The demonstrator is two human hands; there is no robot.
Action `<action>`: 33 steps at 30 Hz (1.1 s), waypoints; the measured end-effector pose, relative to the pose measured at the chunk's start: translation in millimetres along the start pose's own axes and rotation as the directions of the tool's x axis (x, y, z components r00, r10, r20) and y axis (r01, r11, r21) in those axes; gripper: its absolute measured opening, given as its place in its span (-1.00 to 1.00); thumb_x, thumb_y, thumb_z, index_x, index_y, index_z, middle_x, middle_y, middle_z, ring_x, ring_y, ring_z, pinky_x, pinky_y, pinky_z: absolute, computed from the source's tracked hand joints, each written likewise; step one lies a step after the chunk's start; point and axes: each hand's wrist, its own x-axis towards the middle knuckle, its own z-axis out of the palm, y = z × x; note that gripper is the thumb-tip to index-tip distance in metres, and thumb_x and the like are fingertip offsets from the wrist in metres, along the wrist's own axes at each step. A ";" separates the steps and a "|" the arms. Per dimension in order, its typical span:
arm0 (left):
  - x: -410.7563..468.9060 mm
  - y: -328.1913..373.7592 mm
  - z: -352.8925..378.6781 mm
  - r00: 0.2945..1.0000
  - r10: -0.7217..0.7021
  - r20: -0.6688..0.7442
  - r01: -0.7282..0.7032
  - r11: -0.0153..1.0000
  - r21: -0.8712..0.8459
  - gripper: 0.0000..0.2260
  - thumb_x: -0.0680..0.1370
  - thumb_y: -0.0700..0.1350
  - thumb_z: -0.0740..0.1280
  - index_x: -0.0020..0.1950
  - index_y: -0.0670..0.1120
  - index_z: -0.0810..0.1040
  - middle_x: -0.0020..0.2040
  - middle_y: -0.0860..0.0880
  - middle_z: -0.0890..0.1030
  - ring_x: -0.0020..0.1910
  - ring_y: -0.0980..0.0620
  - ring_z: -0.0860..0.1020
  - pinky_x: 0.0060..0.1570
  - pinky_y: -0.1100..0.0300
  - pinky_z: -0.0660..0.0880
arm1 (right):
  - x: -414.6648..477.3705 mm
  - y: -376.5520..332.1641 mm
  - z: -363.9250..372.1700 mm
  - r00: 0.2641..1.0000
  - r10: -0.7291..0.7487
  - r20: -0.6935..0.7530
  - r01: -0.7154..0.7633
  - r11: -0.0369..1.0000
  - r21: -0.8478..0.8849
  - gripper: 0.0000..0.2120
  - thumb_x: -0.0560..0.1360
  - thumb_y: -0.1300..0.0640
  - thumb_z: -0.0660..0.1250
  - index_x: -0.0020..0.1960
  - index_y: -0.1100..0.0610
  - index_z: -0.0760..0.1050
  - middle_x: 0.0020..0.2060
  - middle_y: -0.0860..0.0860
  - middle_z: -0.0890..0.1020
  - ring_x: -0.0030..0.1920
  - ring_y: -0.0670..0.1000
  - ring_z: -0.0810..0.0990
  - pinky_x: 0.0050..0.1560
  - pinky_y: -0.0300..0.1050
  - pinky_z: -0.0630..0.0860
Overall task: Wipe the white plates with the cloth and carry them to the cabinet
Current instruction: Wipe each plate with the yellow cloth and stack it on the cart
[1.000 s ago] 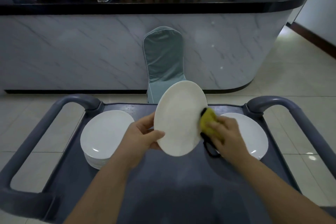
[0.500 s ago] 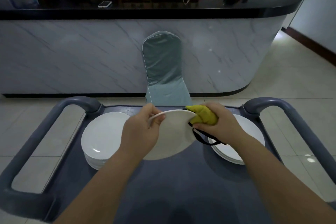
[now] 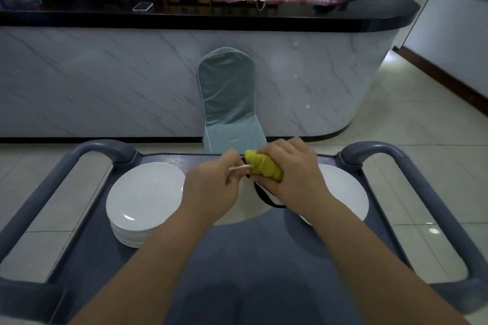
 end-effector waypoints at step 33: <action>-7.9 -2.5 -2.2 0.966 0.207 -0.153 -0.199 0.978 0.066 -0.80 0.53 0.00 0.29 -0.22 -0.05 0.60 -0.41 0.01 0.53 -0.42 -0.03 0.49 -0.45 0.12 0.39 | -16.7 -7.1 3.2 0.993 0.016 -0.119 -0.005 0.995 0.097 -0.66 0.32 -0.02 0.58 -0.03 0.13 0.60 -0.14 0.00 0.62 -0.13 0.07 0.52 -0.09 -0.07 0.44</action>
